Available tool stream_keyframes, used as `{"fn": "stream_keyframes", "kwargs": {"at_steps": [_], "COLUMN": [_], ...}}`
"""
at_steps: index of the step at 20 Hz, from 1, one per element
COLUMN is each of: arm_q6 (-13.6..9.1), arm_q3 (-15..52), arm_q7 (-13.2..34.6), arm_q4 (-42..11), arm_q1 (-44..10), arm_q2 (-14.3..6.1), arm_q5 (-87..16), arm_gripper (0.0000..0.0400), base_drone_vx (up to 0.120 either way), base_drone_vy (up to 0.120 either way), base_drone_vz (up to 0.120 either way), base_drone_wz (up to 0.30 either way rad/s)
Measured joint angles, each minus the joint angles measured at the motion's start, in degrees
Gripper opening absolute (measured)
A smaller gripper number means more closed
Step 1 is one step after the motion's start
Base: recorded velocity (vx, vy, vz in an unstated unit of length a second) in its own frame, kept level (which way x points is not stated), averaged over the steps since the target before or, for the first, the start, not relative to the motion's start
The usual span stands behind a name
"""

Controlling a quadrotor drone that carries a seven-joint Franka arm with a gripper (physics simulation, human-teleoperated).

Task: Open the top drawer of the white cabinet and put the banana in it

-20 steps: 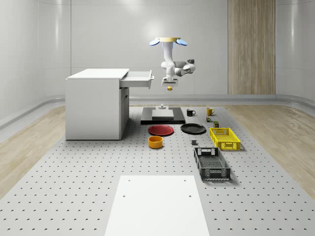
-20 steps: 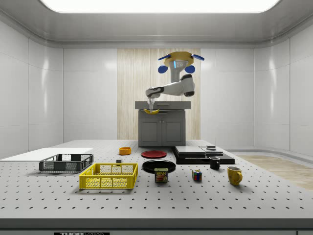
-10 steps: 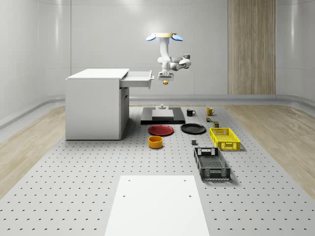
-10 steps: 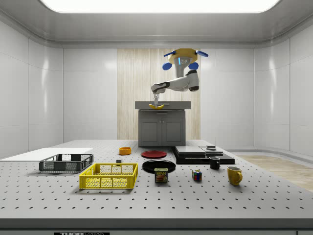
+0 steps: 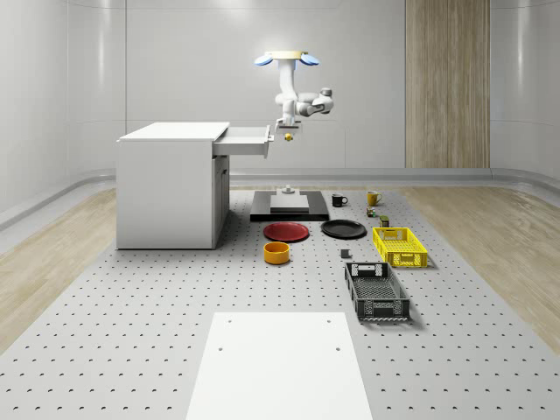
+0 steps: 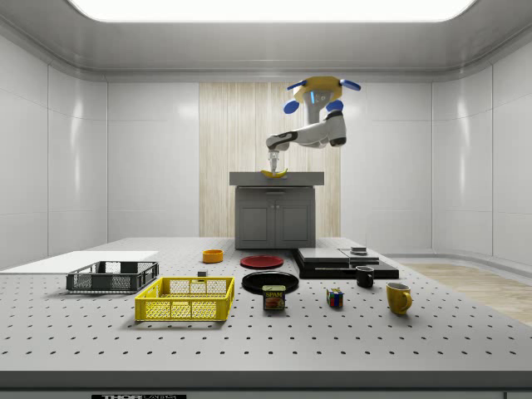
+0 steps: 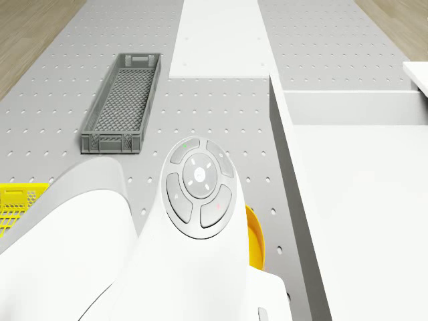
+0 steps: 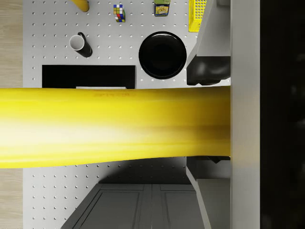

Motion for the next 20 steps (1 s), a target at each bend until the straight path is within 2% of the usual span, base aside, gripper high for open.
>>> {"fn": "stream_keyframes", "kwargs": {"at_steps": [2, 15, 20], "arm_q6": [0.0, 0.1, 0.1], "arm_q3": [0.0, 0.0, 0.0], "arm_q7": [0.0, 0.0, 0.0], "arm_q4": [0.0, 0.0, 0.0], "arm_q1": [0.0, 0.0, 0.0], "arm_q2": [0.0, -0.1, -0.1], "arm_q5": [0.0, 0.0, 0.0], "arm_gripper": [0.0193, 0.0193, 0.0193], "base_drone_vx": [-0.120, -0.120, 0.000], "base_drone_vy": [-0.040, -0.120, -0.120], "base_drone_vz": [0.120, 0.120, 0.000], "base_drone_wz": [0.000, 0.000, 0.000]}}
